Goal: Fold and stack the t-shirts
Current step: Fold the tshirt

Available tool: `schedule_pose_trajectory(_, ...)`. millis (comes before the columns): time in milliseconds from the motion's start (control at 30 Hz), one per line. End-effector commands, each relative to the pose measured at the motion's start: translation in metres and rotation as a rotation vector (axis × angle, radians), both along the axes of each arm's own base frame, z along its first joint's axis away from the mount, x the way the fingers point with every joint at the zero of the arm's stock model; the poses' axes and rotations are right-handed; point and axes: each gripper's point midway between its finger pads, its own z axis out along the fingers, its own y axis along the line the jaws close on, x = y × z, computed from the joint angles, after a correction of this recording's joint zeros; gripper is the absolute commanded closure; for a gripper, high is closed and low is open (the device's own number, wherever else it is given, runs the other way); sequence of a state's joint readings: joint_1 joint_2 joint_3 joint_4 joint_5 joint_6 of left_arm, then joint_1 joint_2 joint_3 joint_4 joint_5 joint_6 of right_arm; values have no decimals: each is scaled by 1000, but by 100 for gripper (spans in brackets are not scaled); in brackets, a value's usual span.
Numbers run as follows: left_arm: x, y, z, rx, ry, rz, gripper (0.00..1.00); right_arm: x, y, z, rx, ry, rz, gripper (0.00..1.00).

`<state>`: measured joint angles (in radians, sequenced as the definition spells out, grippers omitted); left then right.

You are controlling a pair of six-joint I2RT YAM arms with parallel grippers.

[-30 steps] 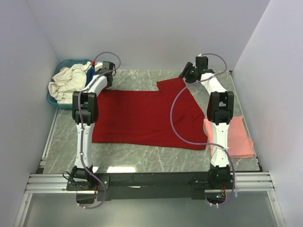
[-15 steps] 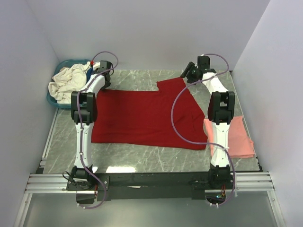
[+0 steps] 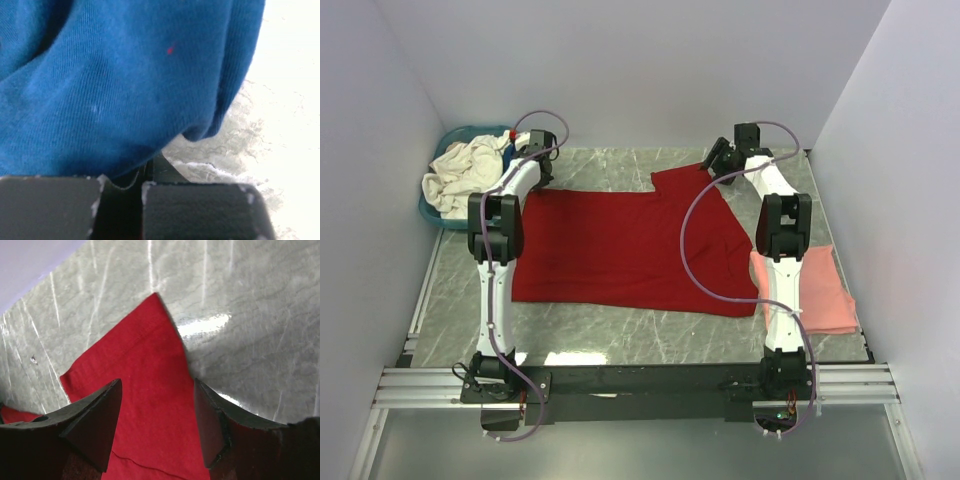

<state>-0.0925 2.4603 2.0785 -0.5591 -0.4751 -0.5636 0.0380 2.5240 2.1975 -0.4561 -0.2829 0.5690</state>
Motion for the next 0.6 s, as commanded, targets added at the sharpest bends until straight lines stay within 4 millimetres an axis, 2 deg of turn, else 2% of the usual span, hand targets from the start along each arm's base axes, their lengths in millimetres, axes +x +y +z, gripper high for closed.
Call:
schedule_pose_trajectory(0,-7,-11,10,-62,1,-33,100,9,-4,12,29,-11,-35,34)
schedule_pose_trajectory(133,-4,-16,20,-84,-27,-49,100,7,-7,4,32,26,-82,35)
schedule_pose_trajectory(267,-1,-20,29,-100,-53,-60,100,8,-9,0,43,41,-124,41)
schedule_pose_trajectory(333,0,-22,28,-110,-61,-66,100,8,-7,-3,55,51,-133,46)
schedule_pose_trajectory(567,1,-26,29,-124,-69,-76,100,2,-3,-10,48,84,-149,50)
